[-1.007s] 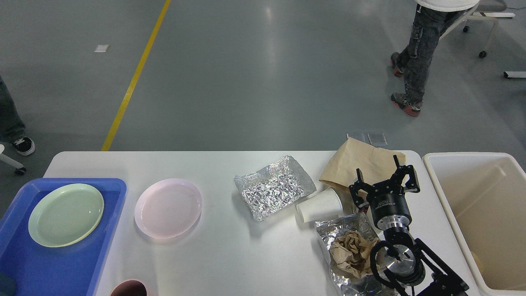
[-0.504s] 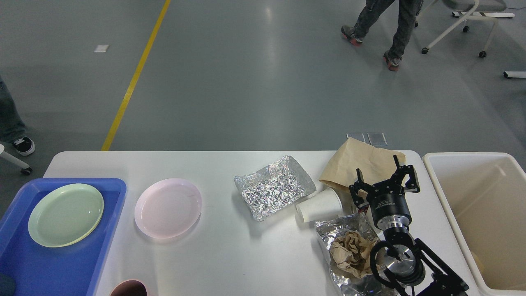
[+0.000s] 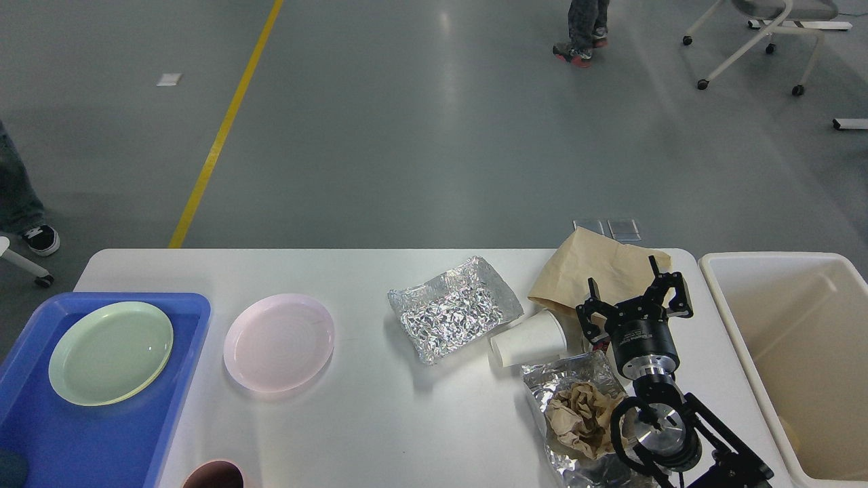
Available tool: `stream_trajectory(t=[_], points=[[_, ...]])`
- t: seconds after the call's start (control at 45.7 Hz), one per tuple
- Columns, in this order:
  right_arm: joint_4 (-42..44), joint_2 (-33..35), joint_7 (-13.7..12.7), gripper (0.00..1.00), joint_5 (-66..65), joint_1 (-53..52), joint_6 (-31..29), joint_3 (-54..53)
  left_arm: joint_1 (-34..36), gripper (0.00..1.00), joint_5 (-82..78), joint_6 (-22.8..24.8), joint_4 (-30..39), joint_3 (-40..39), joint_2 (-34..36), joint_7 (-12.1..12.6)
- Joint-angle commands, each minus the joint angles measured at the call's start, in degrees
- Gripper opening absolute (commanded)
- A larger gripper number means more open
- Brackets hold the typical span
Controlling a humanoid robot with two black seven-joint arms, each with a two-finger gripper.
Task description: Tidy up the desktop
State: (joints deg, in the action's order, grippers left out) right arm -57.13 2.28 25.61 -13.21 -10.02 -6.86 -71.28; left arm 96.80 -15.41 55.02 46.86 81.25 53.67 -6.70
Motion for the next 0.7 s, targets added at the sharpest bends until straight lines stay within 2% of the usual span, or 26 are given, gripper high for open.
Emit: stream_trajectory(t=[0.0,0.219,0.328,0.547,0.679], points=[[0.01,0.00,-0.03,1.00,0.03,0.00,0.01,0.00,12.08,0.95,0.20,-0.02,6.57,7.60,-8.04,-0.07],[0.01,0.00,0.06,1.00,0.03,0.00,0.01,0.00,30.54,0.95,6.70,-0.02,17.82,15.25,-20.52,0.19],[0.01,0.00,0.06,1.00,0.03,0.00,0.01,0.00,37.57,0.95,11.80,-0.02,23.79,17.71,-27.55,0.20],[0.01,0.00,0.06,1.00,0.03,0.00,0.01,0.00,54.88,0.95,20.76,-0.02,38.74,18.95,-39.95,0.20],[0.01,0.00,0.06,1.00,0.03,0.00,0.01,0.00,61.22,0.94,24.98,-0.02,44.72,18.42,-44.79,0.20]])
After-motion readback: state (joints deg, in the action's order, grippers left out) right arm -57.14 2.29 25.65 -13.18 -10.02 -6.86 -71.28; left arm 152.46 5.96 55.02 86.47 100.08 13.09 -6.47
